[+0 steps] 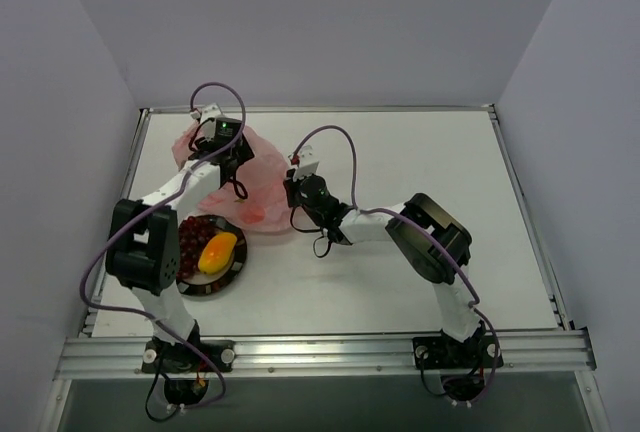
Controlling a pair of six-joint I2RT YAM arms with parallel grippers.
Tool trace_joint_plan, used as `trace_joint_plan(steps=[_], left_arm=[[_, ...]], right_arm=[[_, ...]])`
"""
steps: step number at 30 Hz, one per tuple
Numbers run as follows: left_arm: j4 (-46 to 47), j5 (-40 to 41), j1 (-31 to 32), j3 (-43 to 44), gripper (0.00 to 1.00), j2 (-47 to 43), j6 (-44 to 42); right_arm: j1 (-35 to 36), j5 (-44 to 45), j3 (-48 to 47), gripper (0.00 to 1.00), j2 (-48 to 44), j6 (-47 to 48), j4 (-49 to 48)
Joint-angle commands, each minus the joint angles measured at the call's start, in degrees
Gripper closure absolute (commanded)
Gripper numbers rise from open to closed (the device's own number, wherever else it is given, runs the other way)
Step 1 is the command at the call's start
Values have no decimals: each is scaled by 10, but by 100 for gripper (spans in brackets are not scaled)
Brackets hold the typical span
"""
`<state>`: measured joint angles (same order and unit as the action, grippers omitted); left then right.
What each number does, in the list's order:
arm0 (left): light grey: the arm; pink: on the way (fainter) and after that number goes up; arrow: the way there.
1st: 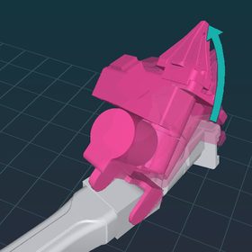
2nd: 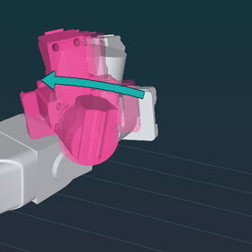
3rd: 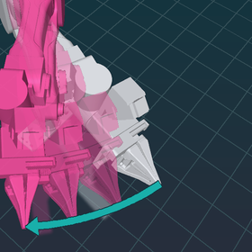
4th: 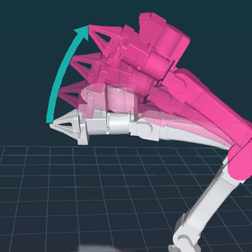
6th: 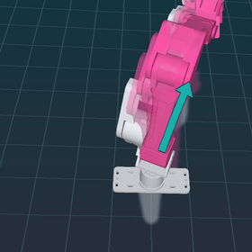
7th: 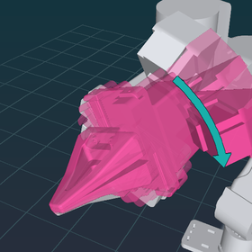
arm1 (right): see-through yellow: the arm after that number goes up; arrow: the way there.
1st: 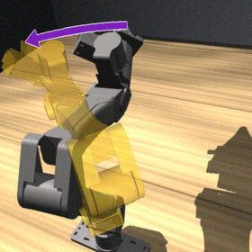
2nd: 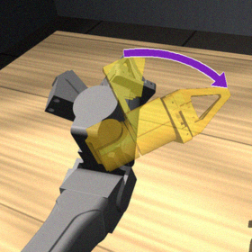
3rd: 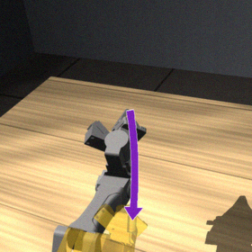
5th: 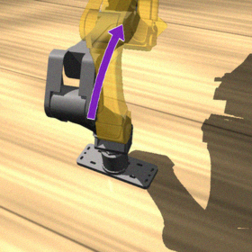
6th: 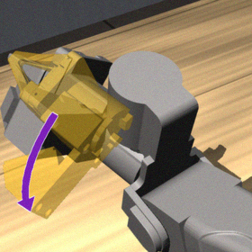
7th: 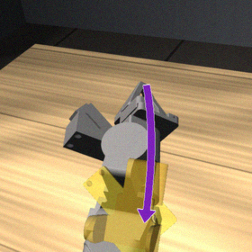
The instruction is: Take the fake fruits out of the plastic bag
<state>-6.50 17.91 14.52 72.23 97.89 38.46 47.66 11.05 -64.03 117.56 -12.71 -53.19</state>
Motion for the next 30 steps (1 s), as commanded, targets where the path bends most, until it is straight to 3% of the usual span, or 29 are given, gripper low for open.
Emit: trace_joint_plan(steps=[1, 7, 10, 22, 30], left_arm=[[-31, 32, -24, 47, 39, 41, -14], [-17, 29, -53, 42, 16, 57, -23], [2, 39, -55, 27, 11, 46, -28], [6, 102, -55, -31, 7, 0, -32], [-21, 131, -76, 5, 7, 56, -41]], right_arm=[[-3, -9, -23, 99, -10, -8, -14], [-5, -16, -22, 99, -12, -12, -14], [-5, -19, -22, 99, -9, -14, -13], [-6, -27, -33, 99, 1, -16, -3], [-7, -30, -33, 99, 1, -19, -2]])
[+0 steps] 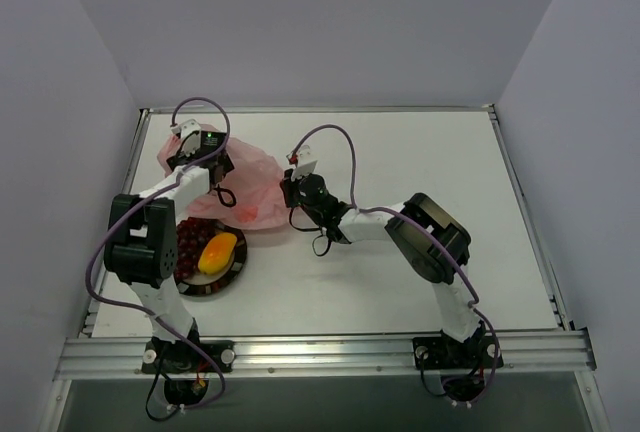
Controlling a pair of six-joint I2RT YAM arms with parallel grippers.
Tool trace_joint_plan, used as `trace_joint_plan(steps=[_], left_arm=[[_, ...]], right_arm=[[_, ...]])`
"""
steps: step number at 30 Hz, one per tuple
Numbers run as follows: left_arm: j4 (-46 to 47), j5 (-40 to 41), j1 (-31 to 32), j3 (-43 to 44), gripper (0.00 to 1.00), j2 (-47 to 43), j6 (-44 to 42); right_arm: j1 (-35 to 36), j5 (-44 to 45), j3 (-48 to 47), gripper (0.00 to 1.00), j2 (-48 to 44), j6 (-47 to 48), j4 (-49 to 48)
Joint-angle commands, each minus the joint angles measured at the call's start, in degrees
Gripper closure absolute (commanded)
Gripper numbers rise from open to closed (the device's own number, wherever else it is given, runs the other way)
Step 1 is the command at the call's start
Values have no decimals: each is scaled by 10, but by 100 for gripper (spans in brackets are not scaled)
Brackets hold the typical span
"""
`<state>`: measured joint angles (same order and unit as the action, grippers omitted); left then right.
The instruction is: Take the fake fruits out of the plastic bag
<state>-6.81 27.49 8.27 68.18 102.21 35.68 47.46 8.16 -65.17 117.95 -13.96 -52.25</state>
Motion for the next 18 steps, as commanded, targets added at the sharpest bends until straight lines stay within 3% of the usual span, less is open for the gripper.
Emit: trace_joint_plan(steps=[1, 5, 16, 18], left_arm=[[-14, 36, -15, 48, 7, 16, -16], [-10, 45, -29, 59, 7, 41, -19], [-20, -37, -80, 135, 5, 118, 18], [-8, -44, -80, 136, 10, 122, 23]], right_arm=[[-4, 0, -22, 99, -2, -5, -11], [-6, -3, -24, 99, 3, -8, -9], [-9, -5, -28, 99, 6, -5, -3], [-9, -5, -28, 99, 6, -5, -2]])
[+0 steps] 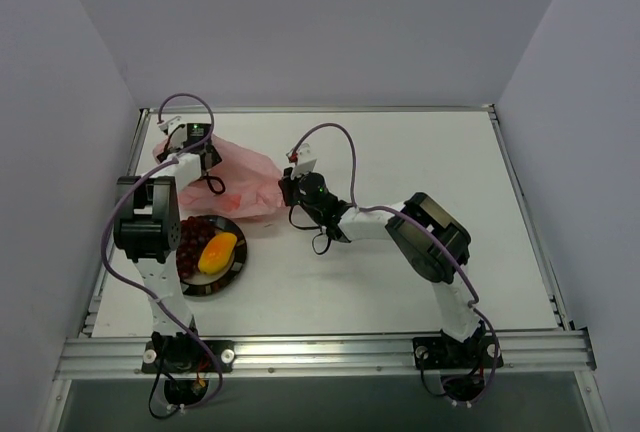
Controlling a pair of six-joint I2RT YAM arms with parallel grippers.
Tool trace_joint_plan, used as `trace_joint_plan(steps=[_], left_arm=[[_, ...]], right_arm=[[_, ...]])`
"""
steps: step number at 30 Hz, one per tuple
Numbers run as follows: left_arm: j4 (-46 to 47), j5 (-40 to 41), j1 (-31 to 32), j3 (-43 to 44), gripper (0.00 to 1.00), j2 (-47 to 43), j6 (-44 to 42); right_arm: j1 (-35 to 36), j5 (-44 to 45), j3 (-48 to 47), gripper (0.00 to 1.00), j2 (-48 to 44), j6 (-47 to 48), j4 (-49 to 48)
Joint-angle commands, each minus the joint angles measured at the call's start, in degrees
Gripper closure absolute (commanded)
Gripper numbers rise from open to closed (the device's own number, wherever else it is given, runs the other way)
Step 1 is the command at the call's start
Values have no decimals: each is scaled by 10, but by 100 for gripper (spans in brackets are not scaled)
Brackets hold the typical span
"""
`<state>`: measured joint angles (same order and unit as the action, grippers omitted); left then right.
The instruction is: Take the fake fruits out of the plastic bag
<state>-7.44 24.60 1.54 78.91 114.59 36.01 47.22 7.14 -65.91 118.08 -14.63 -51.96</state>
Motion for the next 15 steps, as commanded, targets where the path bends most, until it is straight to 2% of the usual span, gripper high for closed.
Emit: trace_joint_plan(steps=[1, 5, 6, 7, 9, 10, 15], left_arm=[[9, -15, -13, 27, 13, -5, 19], [86, -16, -13, -5, 35, -25, -1], [107, -17, -13, -10, 46, -28, -3], [120, -23, -13, -17, 52, -35, -6], [128, -40, -13, -30, 62, -42, -1], [124, -46, -13, -31, 70, -49, 7], [109, -103, -4, -56, 78, -90, 49]], right_arm=[[-6, 4, -20, 99, 6, 3, -5], [-7, 2, -23, 99, 9, 4, -2], [-7, 2, -24, 99, 9, 3, -1], [-7, 1, -25, 99, 9, 4, 0], [-7, 0, -26, 99, 9, 6, 2], [-6, 1, -29, 99, 10, 7, 4], [-8, -5, -55, 99, 14, 13, 24]])
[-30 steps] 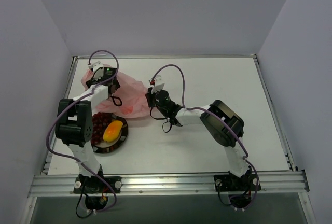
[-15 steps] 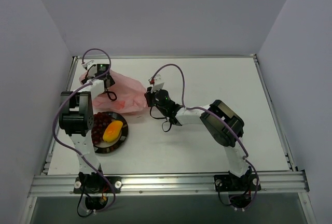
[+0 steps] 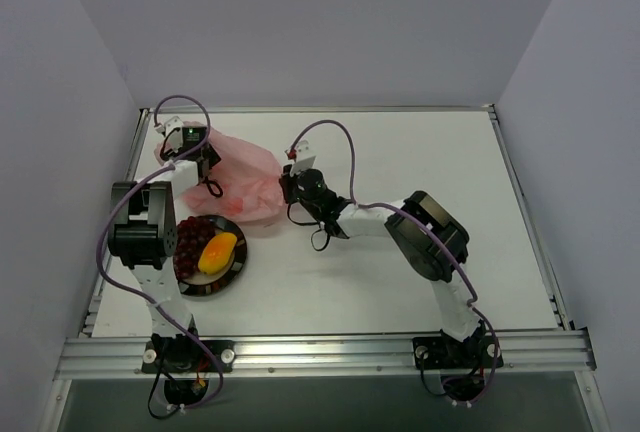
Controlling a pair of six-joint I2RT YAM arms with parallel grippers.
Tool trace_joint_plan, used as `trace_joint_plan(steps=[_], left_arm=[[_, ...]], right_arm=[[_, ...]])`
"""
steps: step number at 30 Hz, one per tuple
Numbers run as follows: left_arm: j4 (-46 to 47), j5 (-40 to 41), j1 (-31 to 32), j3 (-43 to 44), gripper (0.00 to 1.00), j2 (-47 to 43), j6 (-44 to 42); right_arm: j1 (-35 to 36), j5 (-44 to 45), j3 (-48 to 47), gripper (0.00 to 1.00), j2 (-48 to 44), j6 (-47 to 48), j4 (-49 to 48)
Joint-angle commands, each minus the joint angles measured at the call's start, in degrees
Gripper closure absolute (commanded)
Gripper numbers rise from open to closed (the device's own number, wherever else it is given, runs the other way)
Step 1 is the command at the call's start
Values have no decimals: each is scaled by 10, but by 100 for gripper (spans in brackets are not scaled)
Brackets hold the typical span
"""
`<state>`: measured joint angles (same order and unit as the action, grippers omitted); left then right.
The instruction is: Take the fake fruits out of the plastic bag
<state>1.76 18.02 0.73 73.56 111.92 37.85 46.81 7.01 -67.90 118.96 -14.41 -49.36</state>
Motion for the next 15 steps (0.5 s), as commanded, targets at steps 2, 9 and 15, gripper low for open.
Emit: trace_joint_plan(steps=[2, 9, 15], left_arm=[[13, -56, 8, -12, 81, -87, 42], [-17, -139, 21, -45, 84, -131, 65], [-17, -238, 20, -72, 84, -158, 99]], right_arm=[[-4, -6, -49, 99, 5, 12, 1], [-11, -15, -98, 99, 22, 18, 35], [-31, -40, -144, 100, 45, 4, 65]])
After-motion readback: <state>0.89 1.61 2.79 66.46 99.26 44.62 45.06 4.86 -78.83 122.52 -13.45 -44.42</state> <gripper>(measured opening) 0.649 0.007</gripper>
